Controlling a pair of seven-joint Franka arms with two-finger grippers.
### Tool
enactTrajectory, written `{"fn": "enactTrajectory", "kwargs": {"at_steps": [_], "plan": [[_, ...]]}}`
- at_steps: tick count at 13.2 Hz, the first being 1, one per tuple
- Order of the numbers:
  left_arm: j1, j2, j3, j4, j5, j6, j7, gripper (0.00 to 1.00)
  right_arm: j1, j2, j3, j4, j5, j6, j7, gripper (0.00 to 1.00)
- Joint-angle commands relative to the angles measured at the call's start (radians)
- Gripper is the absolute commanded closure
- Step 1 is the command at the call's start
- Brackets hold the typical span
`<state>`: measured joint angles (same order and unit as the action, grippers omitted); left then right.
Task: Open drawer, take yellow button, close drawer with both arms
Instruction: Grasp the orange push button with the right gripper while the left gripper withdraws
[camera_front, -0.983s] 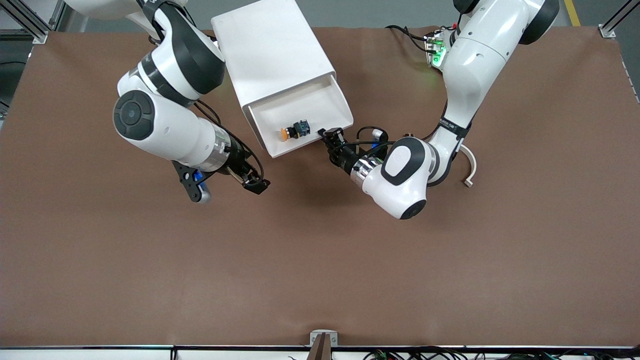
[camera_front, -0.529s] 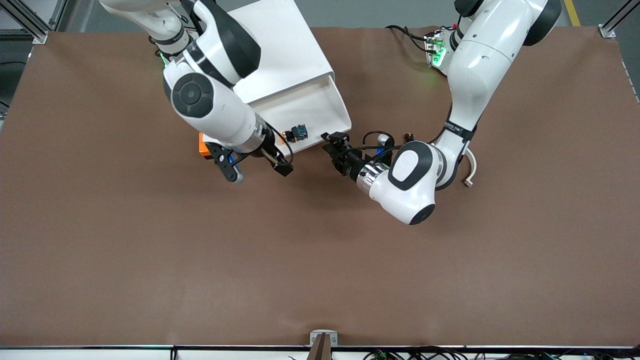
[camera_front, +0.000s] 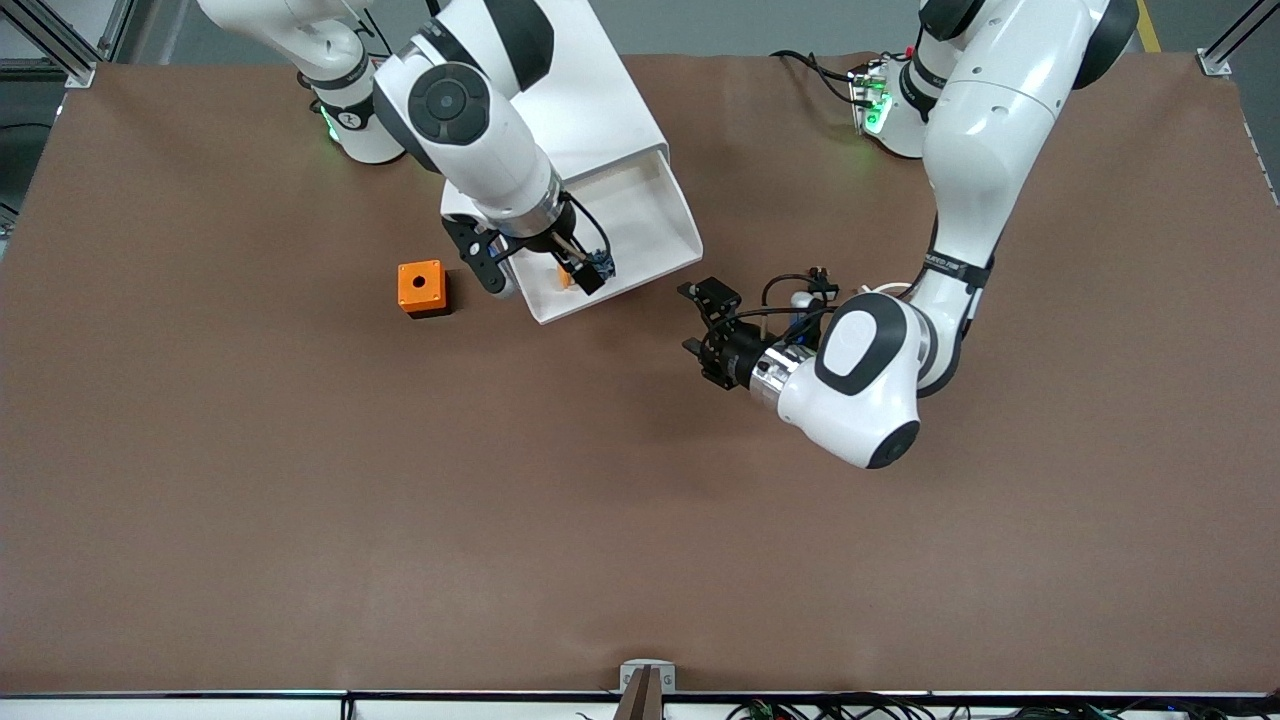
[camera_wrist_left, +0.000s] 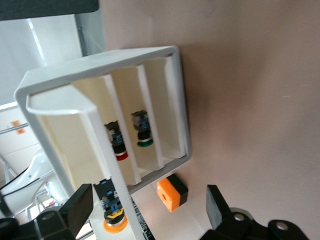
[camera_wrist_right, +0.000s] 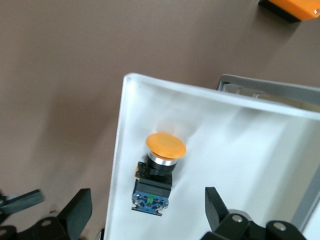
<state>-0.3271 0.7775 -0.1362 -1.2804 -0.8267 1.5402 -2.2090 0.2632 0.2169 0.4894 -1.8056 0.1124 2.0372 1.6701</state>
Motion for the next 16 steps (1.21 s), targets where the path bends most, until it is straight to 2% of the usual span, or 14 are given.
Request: {"fn": "enactTrajectory", "kwargs": {"at_steps": [1,3,4,9,10,11,13,16], "plan": [[0.028,-0.029,0.003,0.001,0.081,-0.015,0.089,0.01,0.019,-0.036,-0.002,-0.081,-0.037,0.072,0.066,0.00],[0.022,-0.036,0.004,0.007,0.171,-0.014,0.161,0.01,0.033,-0.036,0.000,-0.110,-0.048,0.112,0.083,0.02],[0.019,-0.037,0.009,0.028,0.213,-0.014,0.179,0.01,0.034,-0.036,-0.002,-0.118,-0.048,0.121,0.086,0.08],[0.002,-0.059,0.003,0.044,0.429,-0.003,0.417,0.01,0.034,-0.027,0.000,-0.118,-0.053,0.142,0.086,0.65],[-0.015,-0.066,-0.002,0.044,0.510,0.001,0.480,0.01,0.034,-0.025,0.000,-0.116,-0.056,0.141,0.085,0.78],[-0.044,-0.075,0.000,0.042,0.597,0.017,0.506,0.01,0.031,-0.025,0.000,-0.110,-0.057,0.135,0.080,0.85],[-0.091,-0.081,-0.003,0.044,0.745,0.043,0.549,0.01,0.022,-0.025,0.000,-0.069,-0.057,0.104,0.047,0.96],[-0.164,-0.078,-0.005,0.041,0.889,0.109,0.710,0.01,-0.045,-0.021,0.000,0.064,-0.045,-0.069,-0.070,0.97]]}}
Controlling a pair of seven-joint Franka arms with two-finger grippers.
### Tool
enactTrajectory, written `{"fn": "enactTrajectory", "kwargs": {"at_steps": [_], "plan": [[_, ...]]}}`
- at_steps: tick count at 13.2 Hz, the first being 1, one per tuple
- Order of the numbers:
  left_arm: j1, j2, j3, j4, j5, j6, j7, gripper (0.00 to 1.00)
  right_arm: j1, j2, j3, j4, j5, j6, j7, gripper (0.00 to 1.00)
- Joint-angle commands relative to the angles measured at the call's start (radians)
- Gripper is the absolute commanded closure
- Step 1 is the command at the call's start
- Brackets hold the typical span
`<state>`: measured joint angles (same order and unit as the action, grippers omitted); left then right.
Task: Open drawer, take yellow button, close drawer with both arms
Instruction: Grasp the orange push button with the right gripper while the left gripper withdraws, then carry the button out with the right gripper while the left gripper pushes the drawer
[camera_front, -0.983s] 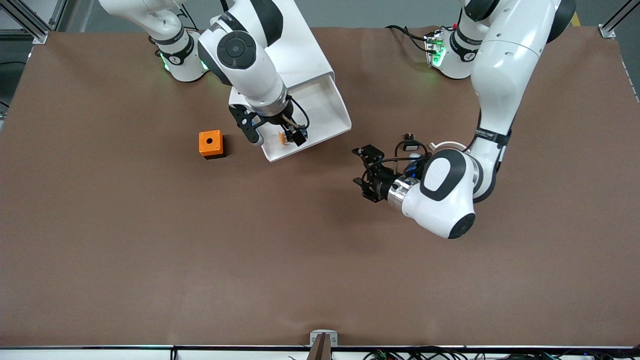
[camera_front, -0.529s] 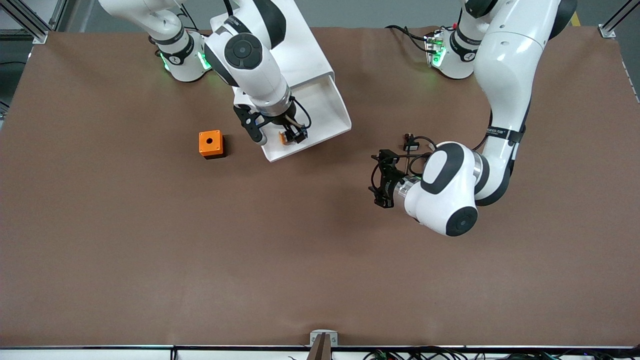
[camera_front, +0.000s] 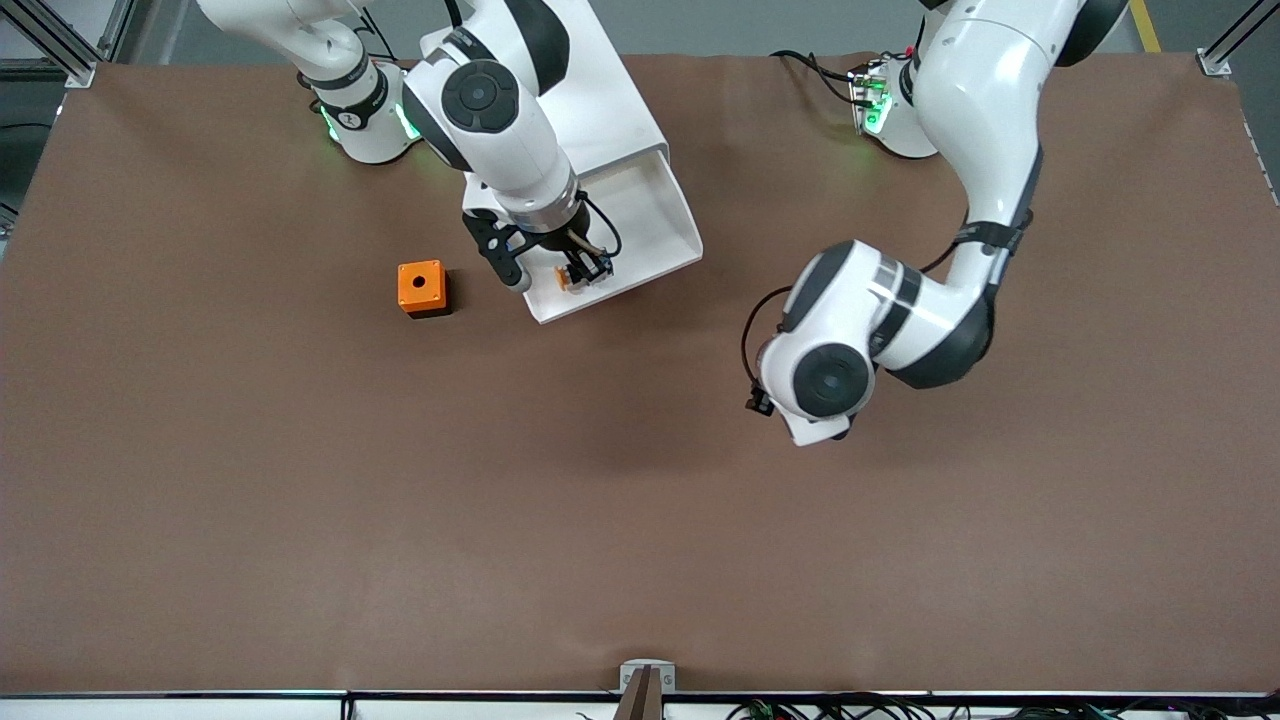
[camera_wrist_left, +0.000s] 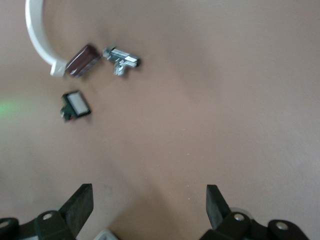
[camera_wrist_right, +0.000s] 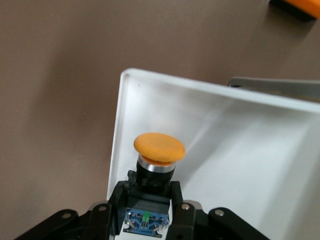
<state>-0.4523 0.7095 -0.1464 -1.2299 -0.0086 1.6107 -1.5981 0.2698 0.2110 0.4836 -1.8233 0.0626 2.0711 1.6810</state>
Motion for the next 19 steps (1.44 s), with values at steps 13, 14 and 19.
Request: {"fn": "enactTrajectory", "kwargs": {"at_steps": [13,14,19], "plan": [[-0.217,-0.008,-0.131,-0.031,0.062,0.173,0.248,0.01,-0.248,0.062,-0.345,0.199,-0.009,-0.238,-1.317,0.97],[-0.217,-0.008,-0.163,-0.031,0.062,0.175,0.218,0.01,-0.250,0.094,-0.383,0.199,-0.010,-0.206,-1.398,0.97],[-0.278,-0.001,-0.229,-0.048,0.056,0.175,0.060,0.01,-0.323,0.284,-0.471,0.193,-0.007,-0.011,-1.716,0.96]]}}
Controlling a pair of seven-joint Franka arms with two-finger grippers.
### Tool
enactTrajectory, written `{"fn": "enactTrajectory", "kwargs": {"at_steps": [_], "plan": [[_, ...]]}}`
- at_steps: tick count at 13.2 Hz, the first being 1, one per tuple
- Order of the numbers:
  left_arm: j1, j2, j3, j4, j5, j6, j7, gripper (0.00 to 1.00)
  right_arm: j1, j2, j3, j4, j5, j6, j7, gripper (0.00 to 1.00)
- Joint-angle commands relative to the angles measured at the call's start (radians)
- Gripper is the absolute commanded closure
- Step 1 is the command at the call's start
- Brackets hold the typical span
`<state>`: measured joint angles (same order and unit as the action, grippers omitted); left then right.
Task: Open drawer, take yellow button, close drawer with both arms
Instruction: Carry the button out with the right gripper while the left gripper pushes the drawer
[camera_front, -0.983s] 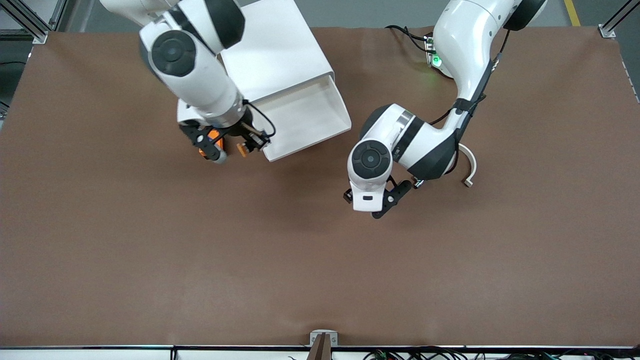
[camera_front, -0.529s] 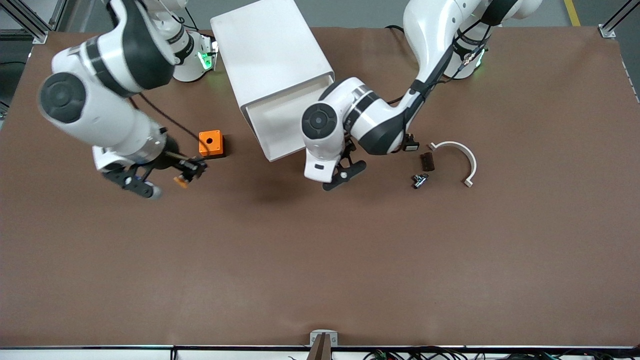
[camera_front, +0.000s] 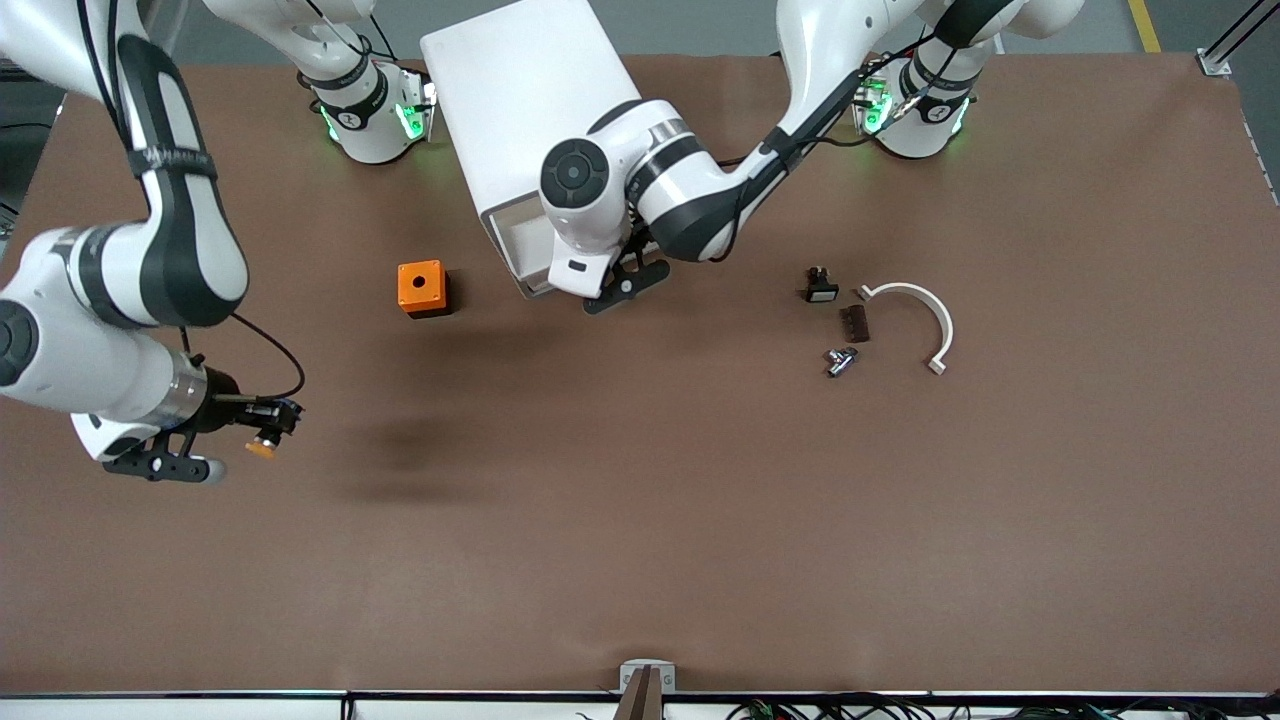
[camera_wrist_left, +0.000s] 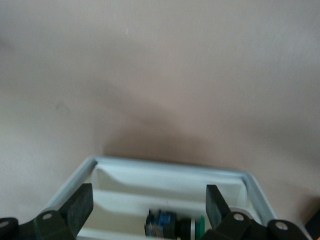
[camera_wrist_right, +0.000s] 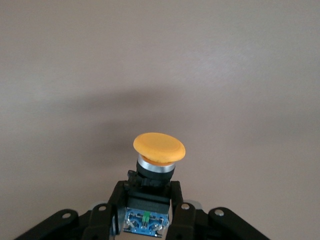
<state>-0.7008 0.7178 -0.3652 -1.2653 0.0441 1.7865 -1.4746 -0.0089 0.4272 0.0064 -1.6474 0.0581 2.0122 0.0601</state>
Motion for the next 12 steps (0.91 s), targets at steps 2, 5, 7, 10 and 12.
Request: {"fn": "enactTrajectory", "kwargs": {"at_steps": [2,5,7,10,12], "plan": [[-0.054,-0.009,-0.011,-0.014,-0.048,-0.001,-0.087,0.01,-0.071,0.126,0.006,0.017,-0.003,0.080,-0.143,0.96],[-0.077,-0.009,-0.011,-0.023,-0.093,-0.001,-0.114,0.01,-0.089,0.185,0.001,0.015,-0.006,0.099,-0.222,0.96],[-0.080,-0.009,-0.011,-0.025,-0.095,-0.001,-0.128,0.01,-0.080,0.223,-0.014,0.015,-0.026,0.135,-0.244,0.96],[-0.048,-0.035,0.009,-0.016,-0.078,-0.059,-0.158,0.00,-0.085,0.264,-0.014,0.015,-0.052,0.169,-0.246,0.92],[0.042,-0.076,0.018,-0.016,-0.043,-0.065,-0.156,0.00,-0.086,0.283,-0.014,0.017,-0.052,0.186,-0.250,0.80]]}}
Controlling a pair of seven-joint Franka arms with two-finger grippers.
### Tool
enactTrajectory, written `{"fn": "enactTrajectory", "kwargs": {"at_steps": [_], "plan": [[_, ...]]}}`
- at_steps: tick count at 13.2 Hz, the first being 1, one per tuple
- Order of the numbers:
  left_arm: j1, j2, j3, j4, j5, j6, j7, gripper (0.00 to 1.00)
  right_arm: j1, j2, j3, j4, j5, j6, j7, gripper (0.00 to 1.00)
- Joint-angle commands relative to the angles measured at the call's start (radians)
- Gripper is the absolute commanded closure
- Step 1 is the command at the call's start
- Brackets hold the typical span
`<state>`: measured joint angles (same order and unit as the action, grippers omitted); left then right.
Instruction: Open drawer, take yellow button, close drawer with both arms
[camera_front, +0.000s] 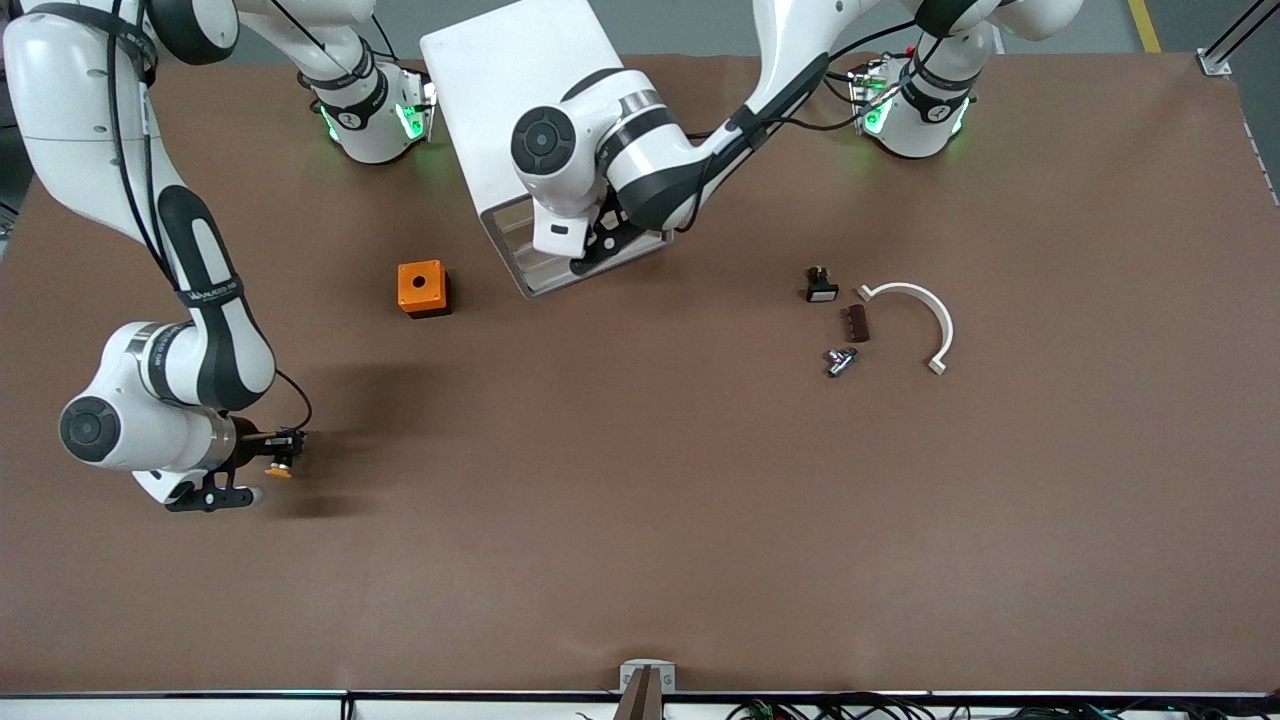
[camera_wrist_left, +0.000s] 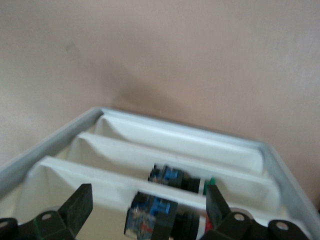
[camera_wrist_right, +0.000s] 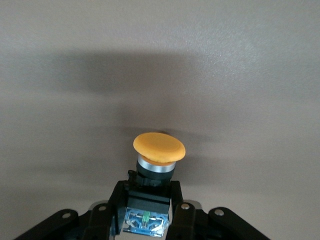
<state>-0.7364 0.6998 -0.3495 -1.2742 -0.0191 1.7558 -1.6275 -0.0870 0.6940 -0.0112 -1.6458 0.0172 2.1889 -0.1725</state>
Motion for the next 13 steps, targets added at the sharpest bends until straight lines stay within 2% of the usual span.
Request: {"fn": "enactTrajectory", "kwargs": {"at_steps": [1,2,3,4,5,7,12,13], "plan": [[0.128,-0.075,0.003,-0.007,0.069,-0.035,-0.003,0.00,-0.007,0.018,0.003,0.015,-0.011,0.009,-0.016,0.71],[0.161,-0.097,0.003,-0.007,0.115,-0.035,-0.003,0.00,-0.005,0.018,0.003,0.017,-0.011,0.008,-0.016,0.56],[0.196,-0.114,0.003,-0.007,0.146,-0.035,-0.002,0.00,-0.004,0.015,0.003,0.021,-0.011,0.005,-0.016,0.30],[0.233,-0.127,0.003,-0.007,0.172,-0.036,0.018,0.00,-0.004,0.012,0.003,0.024,-0.011,0.005,-0.015,0.12],[0.268,-0.132,0.003,-0.007,0.201,-0.035,0.068,0.00,-0.004,0.006,0.005,0.026,-0.011,0.002,-0.016,0.00],[0.351,-0.163,0.003,-0.010,0.231,-0.047,0.191,0.00,-0.002,-0.028,0.005,0.044,-0.010,-0.038,-0.016,0.00],[0.530,-0.269,0.003,-0.013,0.286,-0.071,0.570,0.00,-0.004,-0.213,0.007,0.066,0.007,-0.162,-0.001,0.00],[0.560,-0.290,0.003,-0.013,0.288,-0.113,0.657,0.00,-0.001,-0.258,0.007,0.064,0.009,-0.188,0.005,0.00]]}}
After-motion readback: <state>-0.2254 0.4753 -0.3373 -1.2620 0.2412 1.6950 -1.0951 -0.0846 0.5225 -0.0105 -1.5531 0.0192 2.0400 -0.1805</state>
